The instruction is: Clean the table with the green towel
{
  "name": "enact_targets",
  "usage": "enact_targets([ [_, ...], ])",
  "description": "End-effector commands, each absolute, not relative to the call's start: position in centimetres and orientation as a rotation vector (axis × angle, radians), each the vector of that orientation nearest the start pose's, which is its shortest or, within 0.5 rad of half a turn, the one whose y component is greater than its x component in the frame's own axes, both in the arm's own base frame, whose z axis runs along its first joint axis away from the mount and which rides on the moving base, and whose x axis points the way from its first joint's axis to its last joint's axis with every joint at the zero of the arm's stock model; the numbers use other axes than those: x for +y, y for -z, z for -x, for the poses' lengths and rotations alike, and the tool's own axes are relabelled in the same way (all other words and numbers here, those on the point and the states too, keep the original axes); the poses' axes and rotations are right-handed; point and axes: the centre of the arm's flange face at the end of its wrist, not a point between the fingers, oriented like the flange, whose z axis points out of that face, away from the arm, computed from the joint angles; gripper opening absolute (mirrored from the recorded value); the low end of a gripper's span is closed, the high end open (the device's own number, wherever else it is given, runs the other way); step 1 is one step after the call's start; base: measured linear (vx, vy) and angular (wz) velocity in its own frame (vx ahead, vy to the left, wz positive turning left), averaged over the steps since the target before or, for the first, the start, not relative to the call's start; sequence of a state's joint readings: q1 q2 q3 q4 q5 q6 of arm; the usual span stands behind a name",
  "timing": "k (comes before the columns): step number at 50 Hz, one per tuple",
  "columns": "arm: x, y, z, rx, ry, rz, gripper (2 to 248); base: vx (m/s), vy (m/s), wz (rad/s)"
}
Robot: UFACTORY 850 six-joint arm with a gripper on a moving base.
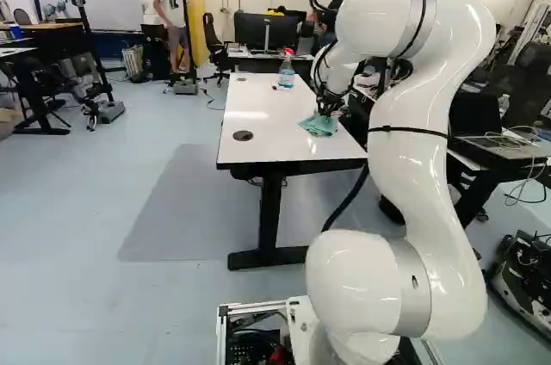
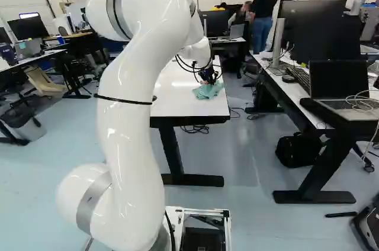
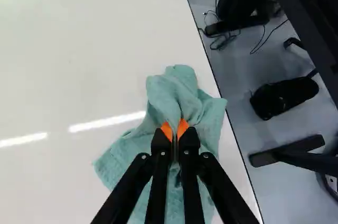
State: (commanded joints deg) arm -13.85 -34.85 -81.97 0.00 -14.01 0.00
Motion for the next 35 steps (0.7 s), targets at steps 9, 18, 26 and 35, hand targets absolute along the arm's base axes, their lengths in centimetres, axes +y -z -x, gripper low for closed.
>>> enact_targets([
  [9, -14.8, -42.9, -66.5, 0.336, 0.901, 3.056, 31, 0.0, 0.0, 0.0],
  [18, -13.4, -43.0, -65.7, 0.309, 0.885, 3.057, 31, 0.0, 0.0, 0.0],
  [26, -12.6, -43.1, -64.4, 0.295, 0.866, 3.06, 31, 0.0, 0.0, 0.0],
  [35, -11.9, -43.3, -62.9, 0.287, 0.846, 3.064, 31, 0.0, 0.0, 0.0],
])
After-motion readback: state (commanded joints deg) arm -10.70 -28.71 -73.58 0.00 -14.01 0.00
